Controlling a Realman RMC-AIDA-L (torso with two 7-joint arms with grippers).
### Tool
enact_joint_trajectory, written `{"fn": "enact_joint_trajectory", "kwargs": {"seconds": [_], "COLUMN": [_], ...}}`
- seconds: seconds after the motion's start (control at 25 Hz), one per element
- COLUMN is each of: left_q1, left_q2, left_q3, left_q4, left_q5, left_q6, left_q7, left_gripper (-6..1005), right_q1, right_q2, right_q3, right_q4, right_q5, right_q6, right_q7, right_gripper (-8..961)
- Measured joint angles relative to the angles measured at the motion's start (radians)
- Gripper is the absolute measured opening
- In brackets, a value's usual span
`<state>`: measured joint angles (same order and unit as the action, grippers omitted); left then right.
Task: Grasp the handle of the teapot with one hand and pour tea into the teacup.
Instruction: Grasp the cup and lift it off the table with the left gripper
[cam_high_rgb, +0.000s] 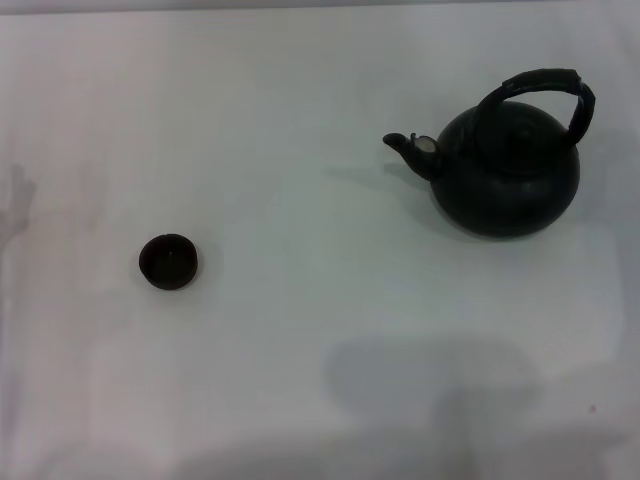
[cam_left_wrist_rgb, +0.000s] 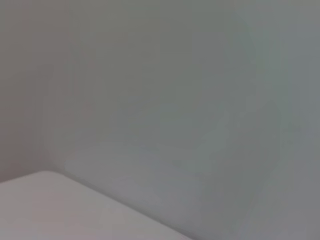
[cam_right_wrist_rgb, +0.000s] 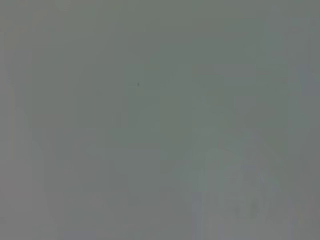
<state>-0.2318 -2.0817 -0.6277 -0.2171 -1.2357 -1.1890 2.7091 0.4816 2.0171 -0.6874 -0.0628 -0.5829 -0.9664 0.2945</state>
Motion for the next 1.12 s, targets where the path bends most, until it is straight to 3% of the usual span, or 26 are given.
{"fn": "enact_joint_trajectory", "kwargs": {"seconds": [0.16, 0.64, 1.12], "left_q1": [0.018, 0.094, 0.118], "left_q2": [0.001, -0.004, 0.0], "left_q3": [0.002, 0.007, 0.157], "left_q4": [0.006, -0.005, -0.017], "left_q5": [0.037, 0.418, 0.46], "left_q6": [-0.049, -0.131, -0.128], "left_q7": [0.002, 0.002, -0.028], "left_gripper": [869, 866, 864], "right_q1": [0.0, -0.001, -0.002], "right_q2": [0.0, 0.0, 0.0], "right_q3": [0.0, 0.0, 0.0], "right_q4": [0.0, 0.0, -0.005], "right_q5": [0.0, 0.0, 0.0], "right_q6": [0.0, 0.0, 0.0], "right_q7": [0.0, 0.0, 0.0], "right_gripper": [867, 867, 867]}}
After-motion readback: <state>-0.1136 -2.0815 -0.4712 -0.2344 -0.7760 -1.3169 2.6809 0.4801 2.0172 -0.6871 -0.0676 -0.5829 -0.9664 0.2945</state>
